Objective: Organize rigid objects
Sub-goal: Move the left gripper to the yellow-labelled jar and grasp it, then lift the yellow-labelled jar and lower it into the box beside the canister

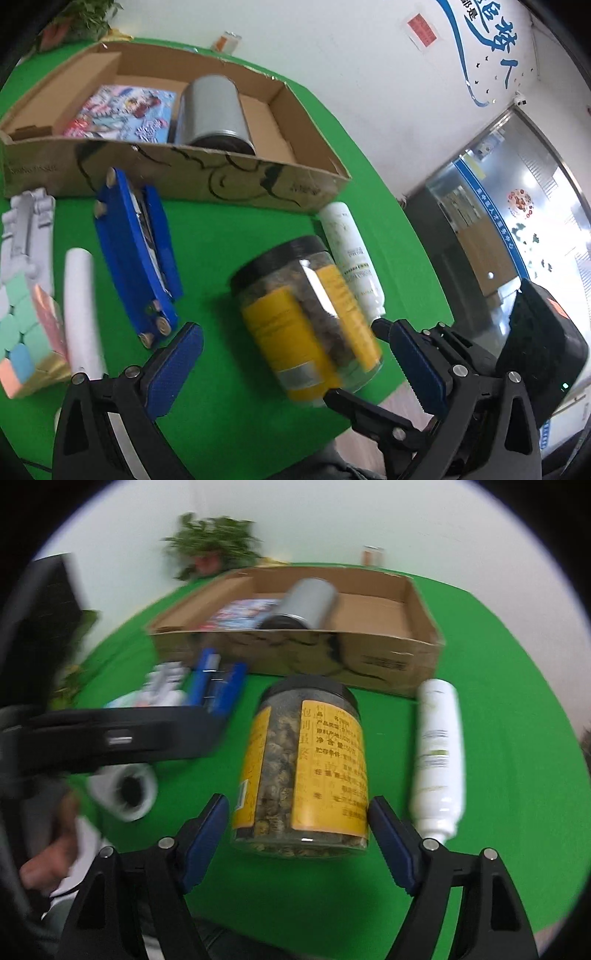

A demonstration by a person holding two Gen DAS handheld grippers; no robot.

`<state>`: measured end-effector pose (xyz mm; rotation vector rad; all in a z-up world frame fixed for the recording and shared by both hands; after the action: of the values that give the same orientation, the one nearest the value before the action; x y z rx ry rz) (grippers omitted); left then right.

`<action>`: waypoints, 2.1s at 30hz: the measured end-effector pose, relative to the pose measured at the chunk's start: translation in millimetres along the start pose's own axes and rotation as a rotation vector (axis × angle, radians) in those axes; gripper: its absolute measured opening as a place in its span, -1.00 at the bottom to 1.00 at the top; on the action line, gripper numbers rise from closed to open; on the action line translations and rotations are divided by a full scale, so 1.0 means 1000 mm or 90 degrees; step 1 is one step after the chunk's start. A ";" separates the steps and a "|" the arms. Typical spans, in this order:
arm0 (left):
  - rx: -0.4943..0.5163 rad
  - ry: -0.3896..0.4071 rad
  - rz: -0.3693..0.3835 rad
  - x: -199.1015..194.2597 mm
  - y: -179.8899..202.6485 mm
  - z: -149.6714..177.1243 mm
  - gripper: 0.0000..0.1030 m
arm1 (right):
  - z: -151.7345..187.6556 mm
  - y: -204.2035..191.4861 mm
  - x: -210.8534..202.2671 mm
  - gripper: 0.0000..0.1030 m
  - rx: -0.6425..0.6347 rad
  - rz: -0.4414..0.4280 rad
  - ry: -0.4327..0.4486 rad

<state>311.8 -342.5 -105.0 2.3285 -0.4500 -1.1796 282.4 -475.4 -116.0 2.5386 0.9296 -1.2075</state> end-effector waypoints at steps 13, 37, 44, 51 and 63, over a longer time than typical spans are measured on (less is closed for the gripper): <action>-0.049 -0.076 0.014 0.029 -0.003 0.013 0.90 | -0.001 0.007 0.018 0.39 0.137 -0.153 -0.067; -0.073 -0.122 -0.019 0.057 -0.014 0.015 0.78 | -0.009 -0.019 0.034 0.52 0.095 -0.122 -0.069; -0.069 -0.117 -0.019 0.051 -0.015 0.015 0.78 | -0.009 -0.018 0.036 0.55 0.095 -0.114 -0.071; -0.064 -0.115 -0.023 0.052 -0.013 0.015 0.77 | -0.009 -0.018 0.042 0.59 0.101 -0.113 -0.078; 0.018 -0.057 -0.041 0.029 0.010 -0.015 0.68 | -0.029 -0.012 0.020 0.58 0.116 -0.104 -0.020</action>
<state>339.4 -360.6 -111.0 2.3374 -0.4285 -1.3197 303.0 -444.5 -111.2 2.6148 1.0853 -1.4344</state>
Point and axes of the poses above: each gripper's, at about its wrist camera, not at the fingertips, and x roughly the way its jaws point, y to its right, z to its underside, the point moved 8 cm from there along x, roughly the way its jaws point, and after that the axes turned 5 degrees about y, right-handed, at the moved point
